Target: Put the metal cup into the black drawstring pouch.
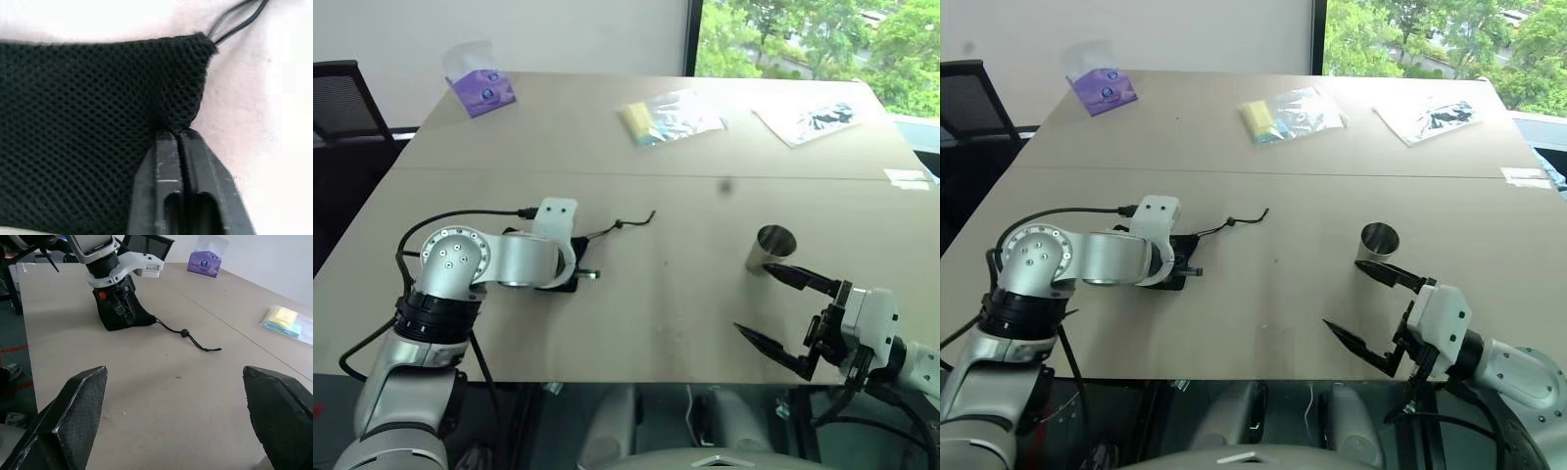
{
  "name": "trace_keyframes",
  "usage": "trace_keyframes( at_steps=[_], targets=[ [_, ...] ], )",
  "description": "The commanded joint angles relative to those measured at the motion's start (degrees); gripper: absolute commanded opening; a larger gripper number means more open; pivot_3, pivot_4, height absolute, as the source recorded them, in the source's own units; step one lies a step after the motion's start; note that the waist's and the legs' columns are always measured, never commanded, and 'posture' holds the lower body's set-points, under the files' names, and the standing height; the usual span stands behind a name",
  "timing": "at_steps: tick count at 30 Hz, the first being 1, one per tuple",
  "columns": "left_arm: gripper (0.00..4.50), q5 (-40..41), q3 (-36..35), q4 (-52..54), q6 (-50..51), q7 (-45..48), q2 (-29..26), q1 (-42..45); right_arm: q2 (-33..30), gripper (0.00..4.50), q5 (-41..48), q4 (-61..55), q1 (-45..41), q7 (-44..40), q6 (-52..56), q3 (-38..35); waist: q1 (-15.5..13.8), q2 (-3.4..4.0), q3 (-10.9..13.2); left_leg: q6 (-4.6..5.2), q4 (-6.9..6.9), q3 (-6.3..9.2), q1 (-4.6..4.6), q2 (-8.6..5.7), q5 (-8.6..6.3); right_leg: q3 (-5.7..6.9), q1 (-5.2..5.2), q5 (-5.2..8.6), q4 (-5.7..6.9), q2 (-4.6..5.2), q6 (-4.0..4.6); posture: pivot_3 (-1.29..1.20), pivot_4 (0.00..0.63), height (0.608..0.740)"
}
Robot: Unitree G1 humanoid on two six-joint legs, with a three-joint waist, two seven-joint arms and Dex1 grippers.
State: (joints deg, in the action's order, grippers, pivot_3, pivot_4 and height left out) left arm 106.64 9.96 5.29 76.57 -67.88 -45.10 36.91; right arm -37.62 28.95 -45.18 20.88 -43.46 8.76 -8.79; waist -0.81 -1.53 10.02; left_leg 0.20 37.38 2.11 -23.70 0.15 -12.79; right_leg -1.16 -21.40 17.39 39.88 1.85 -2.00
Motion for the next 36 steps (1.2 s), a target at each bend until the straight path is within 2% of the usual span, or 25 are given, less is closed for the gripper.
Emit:
trace_keyframes(
  at_steps=[1, 2, 4, 7, 10, 13, 18, 19, 21, 22, 26, 28, 31, 36],
  targets=[
    [0.03, -22.2, 5.2, 5.5, -0.8, 29.7, -4.8, 7.1, 0.4, 4.50, -0.3, -2.3, -0.6, 0.9, -0.1, 0.4, -0.1, -0.02, 0.0, -0.01, 0.00, -0.01, -0.01, -0.04, 0.01, 0.08, 0.00, 0.00, 0.00, -0.05, 0.00, 0.00, 0.150, 0.740],
    [0.03, -33.2, 10.6, 8.1, -7.1, 43.1, -8.4, 9.1, 0.5, 4.50, -0.5, -2.2, -0.9, 1.1, -0.2, 0.5, 0.0, -0.03, 0.0, -0.01, 0.00, -0.02, -0.04, -0.05, 0.01, 0.21, -0.01, 0.00, -0.04, -0.08, 0.00, 0.00, 0.150, 0.740],
    [0.03, -50.6, 19.5, 9.5, -18.7, 63.6, -13.7, 11.7, 0.7, 4.50, -0.8, -1.8, -1.2, 1.2, -0.3, 0.7, 0.1, 0.02, 0.0, -0.03, -0.06, -0.22, -0.05, -0.23, 0.02, 0.20, -0.03, 0.01, -0.10, -0.11, 0.00, 0.00, 0.150, 0.740],
    [0.03, -73.4, 28.2, 3.4, -42.0, 89.0, -16.8, 14.6, 0.9, 4.50, -1.2, -1.4, -1.9, 1.5, -0.4, 1.1, 0.2, 0.24, -0.1, -0.04, -0.29, -0.28, 0.04, -0.31, 0.03, 0.09, -0.04, 0.01, -0.16, -0.05, 0.02, 0.00, 0.150, 0.740],
    [0.03, -89.8, 31.9, -5.2, -63.1, 106.3, -16.2, 16.0, 1.2, 4.50, -1.8, -1.3, -2.0, 1.9, -0.6, 1.3, 0.1, 0.26, -0.1, -0.04, -0.31, -0.35, -0.04, -0.08, 0.03, 0.14, -0.08, 0.03, -0.19, -0.09, 0.04, 0.00, 0.150, 0.740],
    [0.03, -97.3, 31.0, -13.0, -72.7, 114.7, -13.6, 15.6, 1.7, 4.50, -2.2, -2.0, -2.2, 2.8, -0.2, 1.6, 0.1, 0.25, -0.1, 0.01, -0.28, -0.39, -0.12, -0.02, 0.01, 0.05, -0.16, 0.03, -0.20, -0.08, 0.03, 0.00, 0.150, 0.740],
    [0.03, -107.4, 28.3, -21.5, -81.4, 118.5, -10.8, 13.2, 2.7, 4.50, -3.5, -2.6, -1.8, 4.1, -0.4, 3.2, 0.3, 0.22, 0.0, 0.32, -0.19, -0.21, -0.15, 0.01, -0.16, 0.06, -0.19, 0.03, -0.16, -0.08, 0.00, 0.00, 0.150, 0.740],
    [0.03, -106.4, 27.3, -21.8, -79.9, 121.6, -10.7, 12.5, 2.8, 4.50, -3.7, -2.7, -1.9, 4.3, -0.3, 3.5, 0.5, 0.21, 0.0, 0.32, -0.19, -0.20, -0.15, 0.02, -0.16, 0.05, -0.19, 0.03, -0.15, -0.09, 0.00, 0.00, 0.150, 0.740],
    [0.61, -100.7, 23.0, -18.7, -73.7, 126.6, -10.3, 10.6, 2.9, 4.50, -3.9, -2.8, -2.2, 4.6, -0.3, 3.9, 0.9, 0.22, 0.0, 0.33, -0.19, -0.19, -0.15, 0.03, -0.17, 0.06, -0.20, 0.03, -0.12, -0.08, 0.00, 0.00, 0.150, 0.740],
    [0.92, -100.2, 21.0, -16.9, -72.6, 127.0, -10.2, 9.9, 2.9, 4.50, -3.9, -2.8, -2.4, 4.7, -0.2, 4.0, 1.1, 0.21, 0.0, 0.33, -0.18, -0.17, -0.16, 0.04, -0.17, 0.09, -0.20, 0.03, -0.11, -0.08, 0.00, 0.00, 0.150, 0.740],
    [2.83, -101.3, 11.6, -3.6, -67.0, 119.7, -9.5, 4.6, 2.8, 4.50, -3.8, -2.4, -2.9, 4.8, -0.2, 3.9, 1.1, 0.16, 0.0, 0.34, -0.09, -0.09, -0.20, 0.06, -0.17, 0.10, -0.17, 0.02, -0.10, 0.07, -0.01, 0.00, 0.150, 0.740],
    [2.83, -102.5, 8.8, 3.4, -61.6, 117.2, -9.0, 1.3, 2.9, 4.50, -3.8, -2.3, -3.0, 4.8, -0.2, 4.1, 1.3, 0.17, 0.0, 0.34, -0.08, -0.12, -0.19, 0.07, -0.18, 0.06, -0.16, 0.02, -0.10, 0.09, -0.01, 0.00, 0.150, 0.740],
    [2.83, -109.7, 6.5, 14.8, -49.0, 108.3, -6.3, -3.9, 2.8, 4.50, -3.3, -2.4, -3.3, 4.9, 0.2, 4.1, 1.6, 0.18, 0.0, 0.34, -0.09, -0.13, -0.12, 0.09, -0.18, 0.03, -0.16, 0.02, -0.04, 0.09, -0.01, 0.00, 0.150, 0.740],
    [2.83, -121.2, 6.4, 25.8, -41.2, 100.0, -4.7, -14.6, 1.9, 4.50, -1.7, -2.5, -3.2, 3.9, 0.9, 3.2, 1.7, 0.19, 0.0, 0.34, -0.10, -0.18, -0.08, 0.14, -0.18, -0.15, -0.17, 0.02, -0.01, -0.01, -0.01, 0.00, 0.150, 0.740]
  ],
)
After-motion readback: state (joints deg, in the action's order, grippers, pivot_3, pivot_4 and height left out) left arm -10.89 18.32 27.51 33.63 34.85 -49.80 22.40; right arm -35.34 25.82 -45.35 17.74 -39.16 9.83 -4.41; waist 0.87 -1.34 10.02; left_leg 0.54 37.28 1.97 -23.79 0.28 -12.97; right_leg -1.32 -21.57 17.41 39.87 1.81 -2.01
